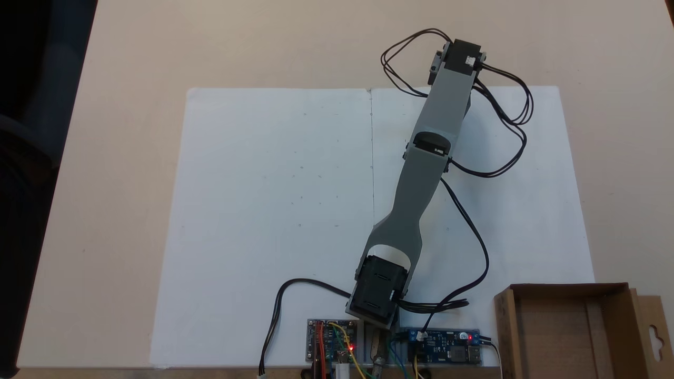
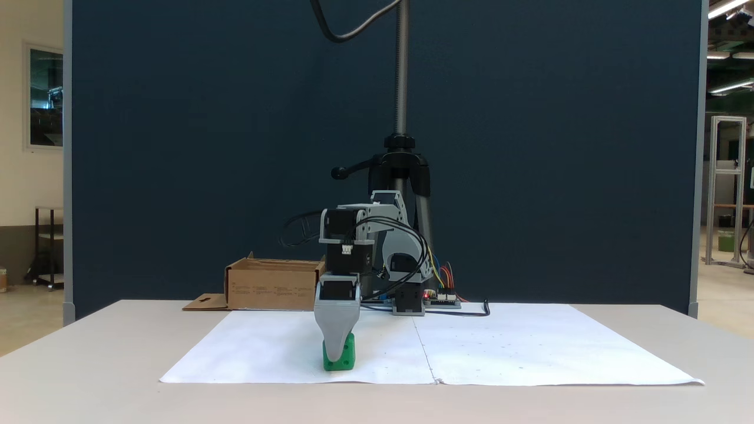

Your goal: Grasp a green dice and put it in the bin.

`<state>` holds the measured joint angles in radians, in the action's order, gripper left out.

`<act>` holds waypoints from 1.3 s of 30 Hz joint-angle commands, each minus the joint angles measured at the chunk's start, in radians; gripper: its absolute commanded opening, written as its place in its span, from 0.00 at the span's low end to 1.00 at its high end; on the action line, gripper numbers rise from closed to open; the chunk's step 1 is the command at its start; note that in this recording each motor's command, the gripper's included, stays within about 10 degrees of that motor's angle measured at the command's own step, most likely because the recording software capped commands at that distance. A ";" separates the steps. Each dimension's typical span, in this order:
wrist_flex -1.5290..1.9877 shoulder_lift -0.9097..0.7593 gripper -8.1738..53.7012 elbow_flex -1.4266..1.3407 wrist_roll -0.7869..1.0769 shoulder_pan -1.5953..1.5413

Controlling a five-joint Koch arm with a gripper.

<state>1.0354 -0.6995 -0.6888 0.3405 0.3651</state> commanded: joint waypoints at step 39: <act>-0.080 -0.003 0.72 0.060 0.083 0.021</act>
<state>0.9848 -0.6811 -0.6888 0.3405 0.3820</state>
